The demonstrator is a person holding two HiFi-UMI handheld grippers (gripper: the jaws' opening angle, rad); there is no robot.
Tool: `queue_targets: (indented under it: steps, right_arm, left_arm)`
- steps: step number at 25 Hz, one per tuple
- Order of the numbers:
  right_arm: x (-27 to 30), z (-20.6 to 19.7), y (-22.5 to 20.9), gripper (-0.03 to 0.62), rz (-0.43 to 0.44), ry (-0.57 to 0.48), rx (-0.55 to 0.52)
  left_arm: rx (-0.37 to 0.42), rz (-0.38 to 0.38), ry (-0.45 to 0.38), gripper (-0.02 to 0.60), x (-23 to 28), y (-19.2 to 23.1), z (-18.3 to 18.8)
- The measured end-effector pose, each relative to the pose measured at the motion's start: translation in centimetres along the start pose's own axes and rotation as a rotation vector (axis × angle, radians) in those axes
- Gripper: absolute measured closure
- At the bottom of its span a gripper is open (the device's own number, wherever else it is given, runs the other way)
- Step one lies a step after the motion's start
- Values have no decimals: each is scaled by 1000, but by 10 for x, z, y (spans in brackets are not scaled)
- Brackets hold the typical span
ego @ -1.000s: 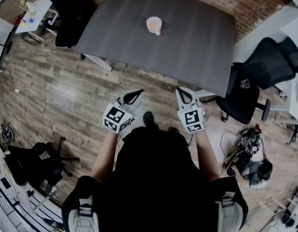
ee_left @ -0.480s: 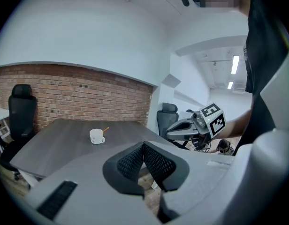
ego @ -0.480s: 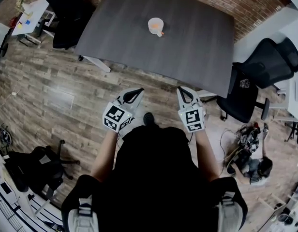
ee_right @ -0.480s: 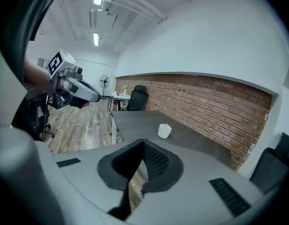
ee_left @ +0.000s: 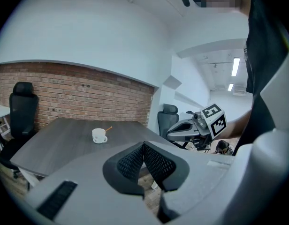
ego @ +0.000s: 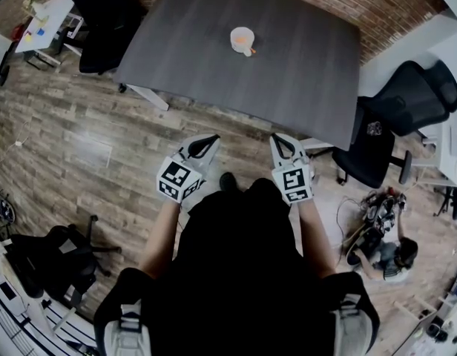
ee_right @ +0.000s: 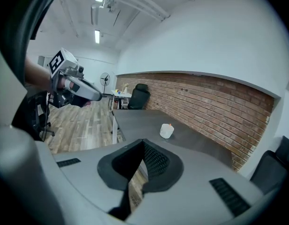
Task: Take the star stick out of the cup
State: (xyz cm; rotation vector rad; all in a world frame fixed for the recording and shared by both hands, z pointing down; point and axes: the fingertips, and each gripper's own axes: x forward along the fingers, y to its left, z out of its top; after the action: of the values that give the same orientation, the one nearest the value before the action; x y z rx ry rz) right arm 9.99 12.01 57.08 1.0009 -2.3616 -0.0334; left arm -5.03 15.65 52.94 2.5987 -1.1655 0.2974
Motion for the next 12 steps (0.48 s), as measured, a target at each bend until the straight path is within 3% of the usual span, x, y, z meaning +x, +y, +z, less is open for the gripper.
queue_targets:
  steps: [12]
  right_arm:
    - [3,5,-5,595,-1,7,5]
  left_arm:
    - [-7,-8,1,580,4,6,4]
